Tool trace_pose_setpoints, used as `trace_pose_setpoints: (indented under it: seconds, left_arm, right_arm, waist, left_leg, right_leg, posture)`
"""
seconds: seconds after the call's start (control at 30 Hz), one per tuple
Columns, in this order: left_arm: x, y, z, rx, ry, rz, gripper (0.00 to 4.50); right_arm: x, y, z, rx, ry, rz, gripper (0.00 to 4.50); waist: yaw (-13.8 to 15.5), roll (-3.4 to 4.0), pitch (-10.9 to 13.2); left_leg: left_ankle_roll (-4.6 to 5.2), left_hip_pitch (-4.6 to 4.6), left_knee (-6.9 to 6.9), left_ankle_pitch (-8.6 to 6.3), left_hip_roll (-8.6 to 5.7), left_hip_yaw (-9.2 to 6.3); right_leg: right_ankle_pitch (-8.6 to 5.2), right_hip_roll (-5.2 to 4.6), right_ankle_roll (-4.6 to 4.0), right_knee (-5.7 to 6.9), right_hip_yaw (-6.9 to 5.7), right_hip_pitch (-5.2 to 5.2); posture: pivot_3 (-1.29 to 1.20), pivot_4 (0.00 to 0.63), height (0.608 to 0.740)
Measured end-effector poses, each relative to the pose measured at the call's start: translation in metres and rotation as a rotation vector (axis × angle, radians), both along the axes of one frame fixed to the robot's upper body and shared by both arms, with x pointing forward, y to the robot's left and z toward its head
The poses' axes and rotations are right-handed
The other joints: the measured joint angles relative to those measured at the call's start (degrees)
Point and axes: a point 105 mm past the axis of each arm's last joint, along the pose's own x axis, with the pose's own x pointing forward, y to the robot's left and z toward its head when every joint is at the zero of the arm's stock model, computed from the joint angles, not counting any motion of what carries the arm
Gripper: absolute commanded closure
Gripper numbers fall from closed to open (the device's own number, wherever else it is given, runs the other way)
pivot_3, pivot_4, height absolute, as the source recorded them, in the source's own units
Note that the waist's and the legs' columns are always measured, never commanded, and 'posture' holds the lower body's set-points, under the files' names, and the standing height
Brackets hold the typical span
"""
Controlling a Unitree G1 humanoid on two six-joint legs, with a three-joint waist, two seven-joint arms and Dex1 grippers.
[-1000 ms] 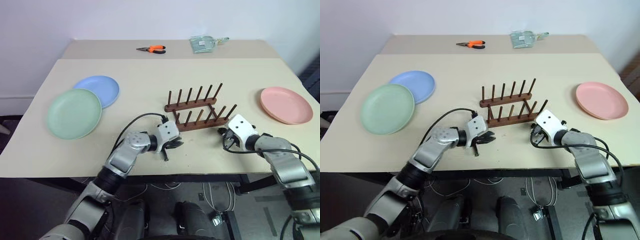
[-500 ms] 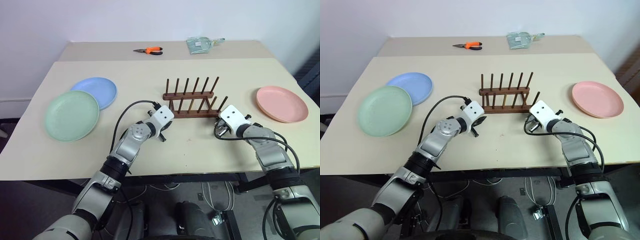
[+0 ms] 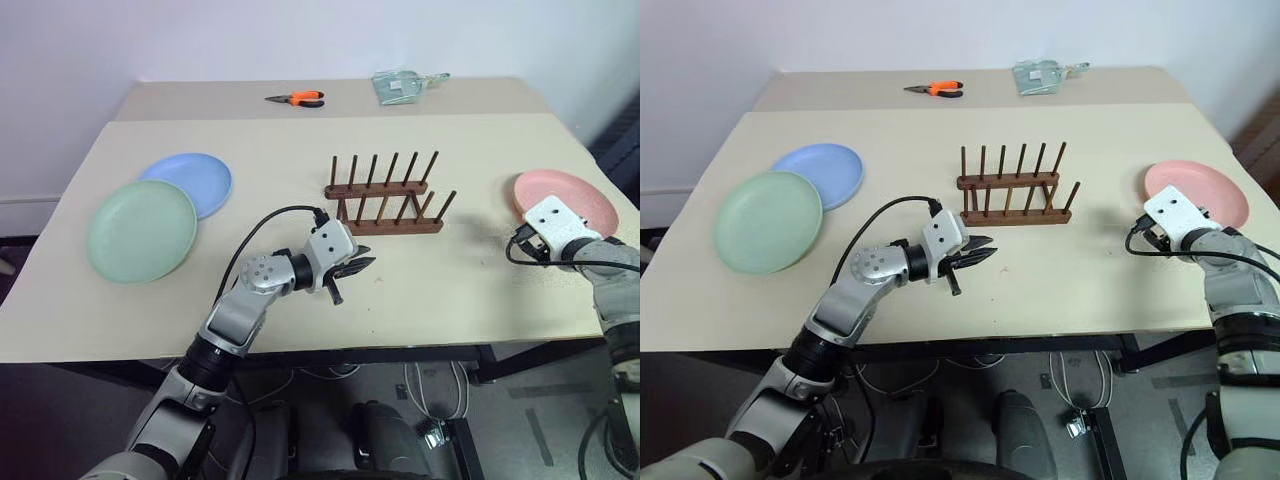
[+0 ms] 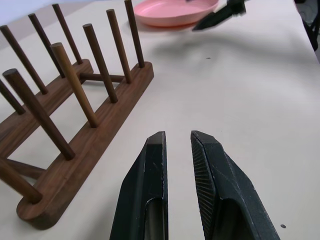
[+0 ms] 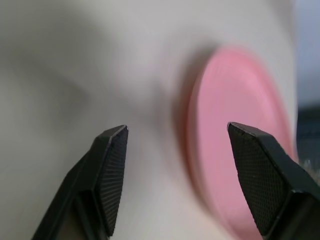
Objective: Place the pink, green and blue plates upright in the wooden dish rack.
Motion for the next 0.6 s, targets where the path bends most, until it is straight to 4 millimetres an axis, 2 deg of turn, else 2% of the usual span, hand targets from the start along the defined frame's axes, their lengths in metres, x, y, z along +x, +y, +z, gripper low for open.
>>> trace_pose_setpoints:
  seconds: [0.07, 0.17, 0.3, 0.33, 0.4, 0.5, 0.6]
  left_arm:
    - [0.001, -0.001, 0.002, -0.002, -0.004, -0.001, 3.71]
    - [-0.001, -0.003, 0.006, -0.023, -0.003, -0.012, 3.71]
    - [-0.003, -0.002, 0.006, -0.026, 0.004, -0.008, 3.71]
    - [-0.003, -0.002, 0.006, -0.03, 0.006, -0.006, 3.71]
    - [-0.005, -0.001, 0.004, -0.034, 0.013, -0.003, 3.71]
    - [-0.004, 0.003, 0.005, -0.031, 0.015, 0.011, 3.71]
    - [-0.003, 0.008, 0.005, -0.024, 0.008, 0.028, 3.71]
  right_arm:
    - [0.007, -0.003, 0.002, -0.02, -0.009, -0.012, 1.23]
    - [0.012, -0.013, 0.003, -0.044, -0.015, -0.066, 2.06]
    - [0.013, -0.02, 0.002, -0.054, -0.013, -0.097, 4.07]
    - [0.013, -0.02, 0.0, -0.055, -0.007, -0.095, 4.44]
    - [0.011, -0.021, -0.004, -0.051, -0.003, -0.1, 4.44]
    - [0.015, -0.015, 0.0, -0.054, -0.03, -0.049, 4.44]
    - [0.023, 0.009, 0.023, -0.025, -0.127, 0.097, 4.44]
  waist:
    - [-0.38, 0.02, -0.01]
    - [-0.36, 0.02, -0.01]
    - [-0.34, 0.03, -0.01]
    - [-0.36, 0.03, -0.01]
    - [-0.33, 0.03, 0.0]
    - [-0.45, 0.03, 0.0]
    - [-0.61, 0.15, 0.05]
  left_leg:
    - [0.0, 0.0, 0.0, 0.01, 0.0, 0.02]
    - [0.01, -0.01, 0.0, 0.01, 0.0, 0.04]
    - [0.01, -0.01, 0.01, 0.0, 0.0, 0.04]
    - [0.01, -0.01, 0.01, 0.0, 0.0, 0.04]
    - [0.01, -0.02, 0.01, 0.01, -0.01, 0.04]
    - [0.01, 0.0, 0.01, 0.01, 0.0, 0.04]
    - [0.01, 0.0, 0.01, 0.0, 0.01, 0.05]
  right_leg:
    - [0.03, 0.03, 0.05, 0.0, 0.0, 0.0]
    - [0.03, 0.06, 0.07, -0.02, 0.0, 0.02]
    - [0.03, 0.09, 0.08, -0.04, 0.0, 0.04]
    - [0.04, 0.09, 0.08, -0.04, 0.0, 0.04]
    - [0.04, 0.09, 0.09, -0.04, 0.0, 0.04]
    - [0.04, 0.12, 0.09, -0.03, 0.0, 0.05]
    - [0.05, 0.14, 0.12, -0.03, 0.02, 0.03]
  posture:
    - [0.0, 0.15, 0.74]
    - [0.0, 0.15, 0.74]
    - [0.0, 0.15, 0.74]
    - [0.0, 0.15, 0.74]
    - [0.0, 0.15, 0.74]
    - [0.0, 0.15, 0.74]
    - [0.0, 0.15, 0.74]
